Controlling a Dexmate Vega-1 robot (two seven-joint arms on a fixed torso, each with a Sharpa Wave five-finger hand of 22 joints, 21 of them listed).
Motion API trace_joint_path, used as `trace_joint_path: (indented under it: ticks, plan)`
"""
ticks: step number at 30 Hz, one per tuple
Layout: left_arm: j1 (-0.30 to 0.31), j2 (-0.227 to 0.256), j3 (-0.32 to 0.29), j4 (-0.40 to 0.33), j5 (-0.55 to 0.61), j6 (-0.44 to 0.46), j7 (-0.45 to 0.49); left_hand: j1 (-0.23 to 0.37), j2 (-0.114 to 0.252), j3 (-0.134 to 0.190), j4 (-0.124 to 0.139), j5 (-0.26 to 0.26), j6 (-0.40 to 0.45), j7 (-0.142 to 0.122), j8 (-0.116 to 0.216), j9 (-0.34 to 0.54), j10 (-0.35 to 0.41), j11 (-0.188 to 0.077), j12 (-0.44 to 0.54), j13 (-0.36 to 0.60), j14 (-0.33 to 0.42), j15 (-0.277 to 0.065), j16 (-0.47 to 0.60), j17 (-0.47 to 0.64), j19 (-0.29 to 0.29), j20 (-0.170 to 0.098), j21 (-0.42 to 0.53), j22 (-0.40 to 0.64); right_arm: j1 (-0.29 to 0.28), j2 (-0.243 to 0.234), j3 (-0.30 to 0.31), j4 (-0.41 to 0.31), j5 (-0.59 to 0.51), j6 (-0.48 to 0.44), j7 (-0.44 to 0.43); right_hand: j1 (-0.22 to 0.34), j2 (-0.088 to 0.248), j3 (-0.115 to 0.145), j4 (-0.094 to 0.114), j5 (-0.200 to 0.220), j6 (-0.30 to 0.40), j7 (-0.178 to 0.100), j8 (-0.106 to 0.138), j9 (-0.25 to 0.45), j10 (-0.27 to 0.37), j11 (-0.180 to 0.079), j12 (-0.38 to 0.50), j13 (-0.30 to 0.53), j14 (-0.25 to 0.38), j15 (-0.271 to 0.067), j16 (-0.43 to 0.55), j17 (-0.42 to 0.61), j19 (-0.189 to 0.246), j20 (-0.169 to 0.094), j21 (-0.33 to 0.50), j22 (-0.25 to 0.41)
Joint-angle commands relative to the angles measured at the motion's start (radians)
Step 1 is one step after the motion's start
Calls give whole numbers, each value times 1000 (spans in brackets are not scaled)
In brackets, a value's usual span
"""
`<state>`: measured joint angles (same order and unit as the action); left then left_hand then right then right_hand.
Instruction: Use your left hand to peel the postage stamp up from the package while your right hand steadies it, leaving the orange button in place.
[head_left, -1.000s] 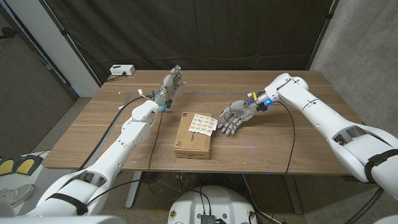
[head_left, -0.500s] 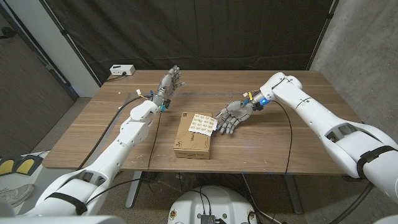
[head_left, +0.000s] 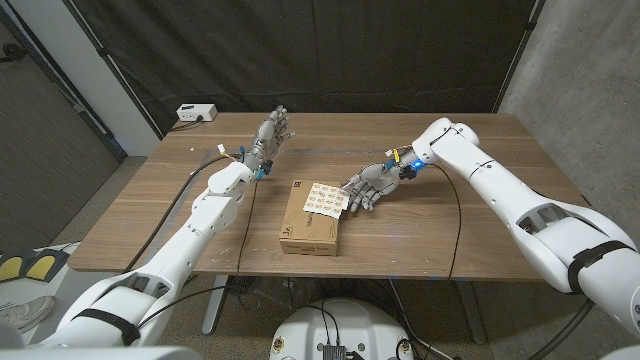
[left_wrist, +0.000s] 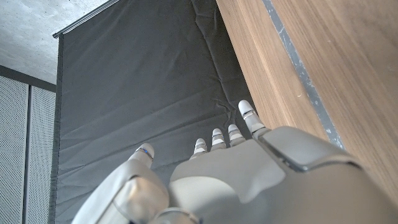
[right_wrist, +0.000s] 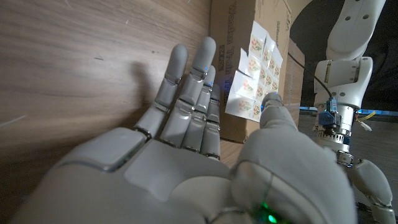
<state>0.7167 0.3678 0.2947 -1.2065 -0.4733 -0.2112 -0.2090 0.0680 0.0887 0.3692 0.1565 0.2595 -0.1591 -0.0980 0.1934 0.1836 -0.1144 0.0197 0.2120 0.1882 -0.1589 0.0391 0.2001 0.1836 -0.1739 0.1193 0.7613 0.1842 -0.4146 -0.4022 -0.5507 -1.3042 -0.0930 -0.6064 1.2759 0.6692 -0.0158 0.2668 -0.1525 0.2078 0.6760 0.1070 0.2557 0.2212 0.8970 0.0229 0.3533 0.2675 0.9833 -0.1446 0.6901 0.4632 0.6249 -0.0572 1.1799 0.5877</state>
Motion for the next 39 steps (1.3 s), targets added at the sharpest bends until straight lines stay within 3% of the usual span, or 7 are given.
trace_joint_path:
  ticks: [1, 10, 15, 21, 26, 34, 39]
  plan:
    - [-13, -5, 0, 28, -3, -9, -12, -6, 22, -2, -1, 3, -1, -2, -1, 2, -6, 4, -2, 4, -4, 0, -3, 5, -98, 7, -7, 3, -15, 15, -19, -71, -22, -174, -66, 36, -2, -17, 2, 17, 50, -12, 16, 11, 90, -3, 33, 17, 24, -73, 42, 16, 0, -92, 32, 30]
    - [-21, -4, -2, 42, -3, -7, -12, -5, 22, -2, -1, 3, -1, -1, -1, 2, -7, 4, -3, 4, -5, 1, -3, 5, -97, 7, -10, 4, 2, 25, -40, -51, 2, -188, -62, 150, -6, -51, 1, 39, 181, -62, 57, 57, 213, -67, 137, 109, 87, -83, 175, 131, -5, -117, 139, 135]
    - [-26, -5, -3, 54, -7, -5, -16, -5, 23, -2, -2, 3, -2, -1, -2, 2, -7, 5, -3, 4, -5, 2, -3, 5, -98, 7, -11, 4, -11, 45, -5, -37, 40, -210, -89, 216, 21, -63, 8, 45, 279, -86, 108, 104, 282, -99, 228, 200, 127, -82, 266, 233, 8, -127, 174, 146]
    - [-35, -4, -2, 70, -9, -1, -24, -4, 22, -2, -2, 4, -7, -3, -3, 2, -12, 5, -4, 4, -8, 2, -4, 5, -100, 6, -13, 4, -69, 85, 108, -40, 129, -243, -173, 356, 129, -5, -15, 40, 340, -89, 142, 132, 329, -101, 290, 266, 155, -82, 302, 252, 42, -134, 221, 161]
    - [-43, -4, 0, 79, -9, -3, -30, -4, 22, -3, -3, 4, -8, -4, -4, 2, -15, 6, -5, 4, -11, 2, -5, 5, -101, 6, -15, 4, -109, 101, 177, -62, 181, -234, -253, 389, 151, 10, -15, 28, 350, -94, 143, 129, 335, -95, 280, 246, 157, -83, 306, 247, 42, -139, 227, 161]
    - [-54, -1, 11, 83, 5, -21, -42, 0, 19, -3, -6, 3, -8, -7, -3, 2, -16, 2, -5, 4, -8, 2, -4, 4, -102, 1, -18, 4, -132, 89, 211, -76, 232, -139, -290, 393, 157, 17, -6, 13, 346, -100, 139, 126, 329, -97, 271, 237, 152, -83, 305, 240, 35, -139, 221, 170]
    - [-61, 15, 26, 66, 38, -35, -39, 121, 0, 36, -99, -16, 104, -7, 34, 3, -6, -8, 0, 4, -4, 12, -6, -2, -96, -4, -39, 3, -169, 89, 251, -102, 267, -86, -333, 390, 159, 18, 2, -1, 347, -103, 138, 124, 327, -96, 268, 235, 148, -83, 306, 237, 19, -134, 221, 182]
